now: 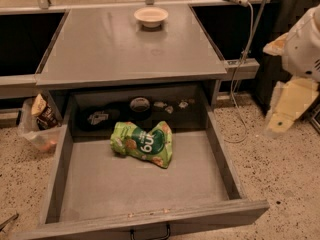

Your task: Pick green rice chip bag from top drawer and place on counter

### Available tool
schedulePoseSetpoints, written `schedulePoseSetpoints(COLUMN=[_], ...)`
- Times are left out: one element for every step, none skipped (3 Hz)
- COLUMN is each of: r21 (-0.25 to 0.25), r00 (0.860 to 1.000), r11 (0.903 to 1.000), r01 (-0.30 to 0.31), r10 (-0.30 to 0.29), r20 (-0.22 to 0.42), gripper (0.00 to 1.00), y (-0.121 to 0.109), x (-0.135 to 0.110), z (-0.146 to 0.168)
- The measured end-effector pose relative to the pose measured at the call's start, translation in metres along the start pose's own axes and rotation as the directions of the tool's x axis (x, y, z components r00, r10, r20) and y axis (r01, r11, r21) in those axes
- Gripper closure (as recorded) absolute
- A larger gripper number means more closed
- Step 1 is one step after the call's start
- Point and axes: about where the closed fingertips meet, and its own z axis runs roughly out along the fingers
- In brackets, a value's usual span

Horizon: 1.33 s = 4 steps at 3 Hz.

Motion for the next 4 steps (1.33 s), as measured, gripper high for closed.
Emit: schedulePoseSetpoints(r21=[-0.028,-0.046,-0.076,-0.076], r00=[0.993,0.955,0.904,0.904], r11=[0.9994,0.9981,0.9937,0.9937], r01=[0.022,0.042,0.082,0.082], r10=[-0.019,-0.027,-0.042,-0.042], r20=[0.116,0.296,0.425,0.425], gripper=[0.0,0.0,0.0,0.0], y=[0.002,-0.015,-0.032,-0.032], x=[-0.013,-0.054,-0.092,-0.092], z=[0.067,0.138,0.196,0.197])
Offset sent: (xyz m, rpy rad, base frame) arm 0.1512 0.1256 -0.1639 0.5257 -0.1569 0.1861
